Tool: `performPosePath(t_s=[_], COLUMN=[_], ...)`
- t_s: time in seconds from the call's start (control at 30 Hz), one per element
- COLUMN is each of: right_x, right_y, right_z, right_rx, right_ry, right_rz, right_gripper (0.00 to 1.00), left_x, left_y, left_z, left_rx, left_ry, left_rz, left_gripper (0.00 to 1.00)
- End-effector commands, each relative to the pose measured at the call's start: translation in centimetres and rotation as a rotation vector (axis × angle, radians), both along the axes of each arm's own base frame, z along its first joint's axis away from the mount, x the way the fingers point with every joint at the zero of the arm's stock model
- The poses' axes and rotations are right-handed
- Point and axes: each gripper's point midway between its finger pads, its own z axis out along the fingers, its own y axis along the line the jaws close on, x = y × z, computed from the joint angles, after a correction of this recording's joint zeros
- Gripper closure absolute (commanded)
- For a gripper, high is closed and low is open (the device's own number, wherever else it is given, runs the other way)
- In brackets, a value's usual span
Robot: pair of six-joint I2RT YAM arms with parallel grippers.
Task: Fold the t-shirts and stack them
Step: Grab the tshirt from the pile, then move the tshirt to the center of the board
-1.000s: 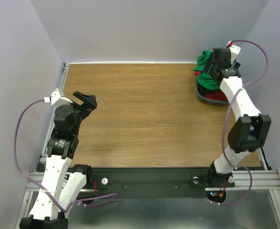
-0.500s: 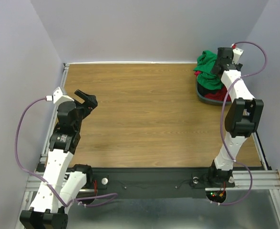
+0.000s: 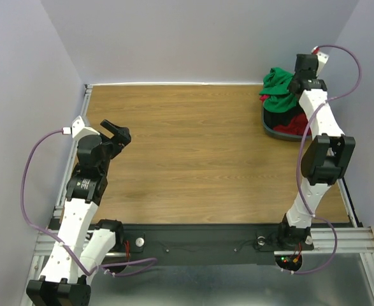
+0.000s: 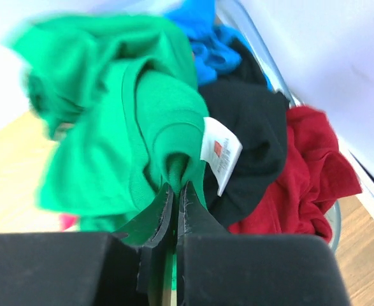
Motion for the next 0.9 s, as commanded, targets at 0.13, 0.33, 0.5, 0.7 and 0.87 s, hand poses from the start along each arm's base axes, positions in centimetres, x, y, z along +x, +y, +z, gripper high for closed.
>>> performPosePath(t_s=[0.13, 0.33, 0.5, 0.7, 0.87], right_x=[-4.2, -9.8, -14.1, -18.2, -17.9], right_y=[6.5, 22.1, 31.4, 41.0, 41.4], right_z=[22.6, 32.6, 34.1, 33.3, 32.6], right_rx=[0.105, 0.282, 0.343, 0.401, 0.441], right_ry=[-0.502, -0.684, -0.696, -0.662, -0.637], right_rz=[0.350, 0.976, 1.246, 1.506, 1.439], right_gripper=[1.00, 1.00, 1.00, 1.00, 1.00], left_x=[-1.3, -2.2, -3.0, -3.6, -4.0], left_y=[-0.3, -0.8, -0.8, -0.5, 0.0], left_z=[3.2, 3.5, 3.4, 3.3, 2.7], left_rx=[-0.024, -0.029, -0.025, -0.023, -0.021], left_ry=[-0.095, -0.100, -0.091, -0.077, -0.045], left_rz=[-0.025, -0.057, -0.064, -0.054, -0.029], left_gripper=[0.01, 0.01, 0.01, 0.01, 0.01])
